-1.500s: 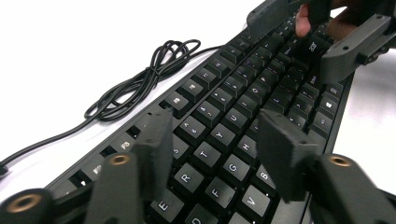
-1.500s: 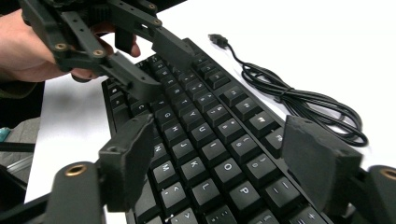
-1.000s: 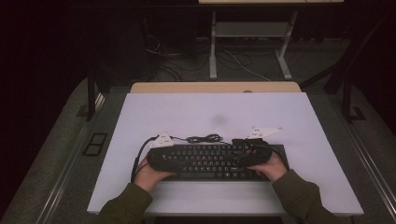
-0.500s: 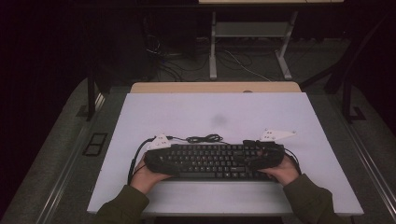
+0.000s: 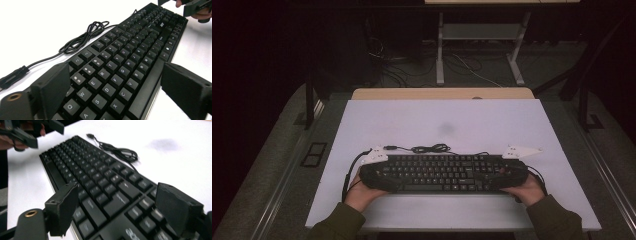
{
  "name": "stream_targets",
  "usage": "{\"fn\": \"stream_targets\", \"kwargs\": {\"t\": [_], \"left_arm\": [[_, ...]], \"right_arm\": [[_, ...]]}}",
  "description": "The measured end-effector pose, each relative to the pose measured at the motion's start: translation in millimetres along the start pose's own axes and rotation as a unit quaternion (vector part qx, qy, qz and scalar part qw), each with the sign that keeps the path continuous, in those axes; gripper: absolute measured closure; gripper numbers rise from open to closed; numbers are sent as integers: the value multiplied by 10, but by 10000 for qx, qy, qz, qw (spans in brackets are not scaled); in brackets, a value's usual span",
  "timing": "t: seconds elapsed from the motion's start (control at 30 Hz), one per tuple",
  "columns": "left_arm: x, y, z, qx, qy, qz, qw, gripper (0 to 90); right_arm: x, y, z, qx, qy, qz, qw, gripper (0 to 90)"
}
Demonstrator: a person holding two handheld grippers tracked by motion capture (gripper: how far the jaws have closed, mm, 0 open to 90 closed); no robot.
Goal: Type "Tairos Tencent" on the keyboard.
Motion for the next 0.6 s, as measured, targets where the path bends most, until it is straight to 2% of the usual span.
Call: {"fn": "stream_targets", "kwargs": {"t": [0.2, 0.6], "left_arm": [[-1, -60, -34, -51, 17, 71, 10000, 1], [8, -64, -67, -77, -18, 88, 9999, 0]], "right_arm": [[37, -138, -127, -3, 43, -87, 10000, 185], [176, -386, -303, 48, 140, -314, 9994, 184]]}}
Point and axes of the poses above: each handheld gripper's, and its own axes: y roughly forward along the jaws, z roughly out of its top, x roughly to its right, the point moved 4 cm from there along y, roughly forward along the jaws, and after that the axes turned 5 degrees about y, right-handed, at the moved point
